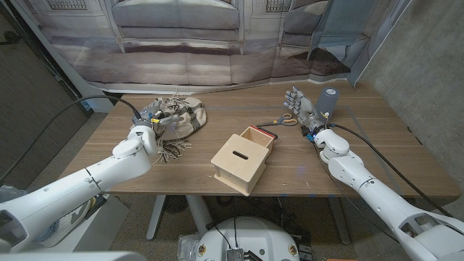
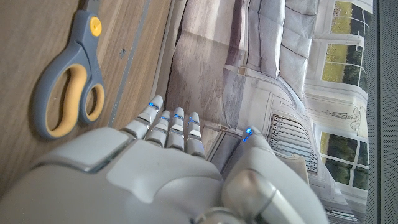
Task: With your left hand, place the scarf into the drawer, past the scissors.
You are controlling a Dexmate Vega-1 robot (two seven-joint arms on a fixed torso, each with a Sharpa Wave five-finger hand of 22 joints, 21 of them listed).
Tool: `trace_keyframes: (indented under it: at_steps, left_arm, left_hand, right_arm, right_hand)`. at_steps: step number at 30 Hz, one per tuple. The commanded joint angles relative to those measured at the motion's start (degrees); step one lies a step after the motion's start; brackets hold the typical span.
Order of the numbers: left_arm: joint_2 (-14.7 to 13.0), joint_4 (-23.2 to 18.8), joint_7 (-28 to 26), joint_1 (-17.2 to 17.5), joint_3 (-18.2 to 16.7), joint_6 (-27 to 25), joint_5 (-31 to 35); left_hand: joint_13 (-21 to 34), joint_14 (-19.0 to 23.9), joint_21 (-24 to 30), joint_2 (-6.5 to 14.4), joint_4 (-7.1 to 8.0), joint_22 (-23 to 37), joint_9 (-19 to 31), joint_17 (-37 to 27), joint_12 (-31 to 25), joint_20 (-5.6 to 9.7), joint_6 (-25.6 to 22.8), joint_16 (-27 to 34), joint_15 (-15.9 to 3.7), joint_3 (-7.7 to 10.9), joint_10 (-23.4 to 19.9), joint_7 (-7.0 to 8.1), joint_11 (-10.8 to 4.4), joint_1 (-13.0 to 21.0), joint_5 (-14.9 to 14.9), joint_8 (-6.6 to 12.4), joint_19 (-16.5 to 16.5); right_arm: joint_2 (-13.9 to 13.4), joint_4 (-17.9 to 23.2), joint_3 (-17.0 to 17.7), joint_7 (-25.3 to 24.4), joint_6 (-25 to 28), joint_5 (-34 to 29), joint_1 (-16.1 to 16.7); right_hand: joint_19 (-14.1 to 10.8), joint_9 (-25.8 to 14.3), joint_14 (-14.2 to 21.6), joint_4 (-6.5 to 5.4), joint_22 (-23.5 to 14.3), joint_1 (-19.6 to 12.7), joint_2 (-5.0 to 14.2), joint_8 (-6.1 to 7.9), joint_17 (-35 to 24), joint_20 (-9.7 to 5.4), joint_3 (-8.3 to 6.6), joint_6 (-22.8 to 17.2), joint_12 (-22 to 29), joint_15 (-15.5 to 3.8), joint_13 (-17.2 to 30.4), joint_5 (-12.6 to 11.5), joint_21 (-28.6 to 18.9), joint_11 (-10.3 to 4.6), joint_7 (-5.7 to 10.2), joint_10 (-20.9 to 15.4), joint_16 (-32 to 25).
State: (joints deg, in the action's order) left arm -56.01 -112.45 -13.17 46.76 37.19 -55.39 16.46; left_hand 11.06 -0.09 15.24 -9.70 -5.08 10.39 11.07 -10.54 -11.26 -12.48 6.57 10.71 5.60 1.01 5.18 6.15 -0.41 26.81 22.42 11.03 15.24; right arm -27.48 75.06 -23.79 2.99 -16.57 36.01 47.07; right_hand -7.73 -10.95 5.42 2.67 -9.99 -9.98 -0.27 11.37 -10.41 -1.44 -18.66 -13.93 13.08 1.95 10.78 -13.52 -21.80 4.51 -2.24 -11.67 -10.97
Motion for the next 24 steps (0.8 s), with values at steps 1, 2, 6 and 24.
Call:
trace_keyframes:
  at_steps: [1, 2, 6, 24]
  left_arm:
    - [0.20, 1.43, 2.71, -3.62, 4.39, -3.01, 2.04]
    - [0.09, 1.53, 2.86, -3.57, 4.34, -2.40, 1.80]
    - [0.47, 2.29, 2.86, -3.51, 4.11, -1.38, 1.12]
    - [2.62, 4.66, 5.12, -6.85, 8.39, -2.59, 3.76]
  left_hand:
    - [0.18, -0.54, -0.26, -0.09, -0.20, -0.01, 0.08, -0.13, -0.18, -0.05, 0.43, -0.11, 0.17, -0.49, 0.38, 0.19, -0.03, 0.84, 0.08, 0.06, 0.09]
    - [0.18, -0.53, -0.30, -0.08, -0.22, -0.02, 0.08, -0.13, -0.20, -0.06, 0.44, -0.10, 0.18, -0.52, 0.35, 0.19, -0.08, 0.87, 0.08, 0.07, 0.06]
    - [0.18, -0.76, -0.46, -0.08, -0.29, -0.04, 0.08, -0.13, -0.22, -0.07, 0.38, -0.16, 0.10, -0.64, 0.38, 0.15, -0.08, 0.97, 0.07, 0.12, -0.08]
    - [0.18, -1.01, -1.22, -0.03, -0.57, -0.12, 0.09, -0.16, -0.32, -0.08, 0.05, -0.09, -0.04, -1.20, 0.37, 0.34, -0.48, 1.37, 0.04, 0.33, -0.83]
  right_arm:
    - [-0.06, 0.42, -0.01, -0.33, 0.36, -0.08, 0.04]
    - [-0.02, 0.22, -0.09, -0.14, 0.18, -0.18, -0.08]
    - [0.13, 0.22, -0.15, -0.23, 0.42, -0.13, -0.28]
    - [0.17, 0.04, -0.13, 0.05, 0.44, 0.16, -0.14]
  right_hand:
    - [-0.45, -0.17, 0.54, 0.18, -0.26, -0.45, -0.20, 0.08, -0.14, 0.32, -0.20, -0.20, -0.15, 0.04, 0.14, 0.21, 0.13, 0.37, 0.21, -0.45, 0.03]
    - [-0.45, -0.17, 0.54, 0.18, -0.26, -0.45, -0.19, 0.07, -0.14, 0.30, -0.20, -0.17, -0.14, 0.00, 0.14, 0.21, 0.15, 0.31, 0.25, -0.47, 0.04]
    - [-0.49, -0.17, 0.55, 0.19, -0.26, -0.42, -0.17, 0.01, -0.15, 0.32, -0.17, -0.03, -0.15, 0.01, 0.14, 0.23, 0.24, 0.28, 0.12, -0.48, 0.04]
    - [-0.64, -0.18, 0.73, 0.28, -0.28, -0.41, -0.09, 0.02, -0.13, 0.41, -0.11, -0.04, -0.16, 0.02, 0.15, 0.24, 0.58, 0.29, -0.04, -0.55, 0.01]
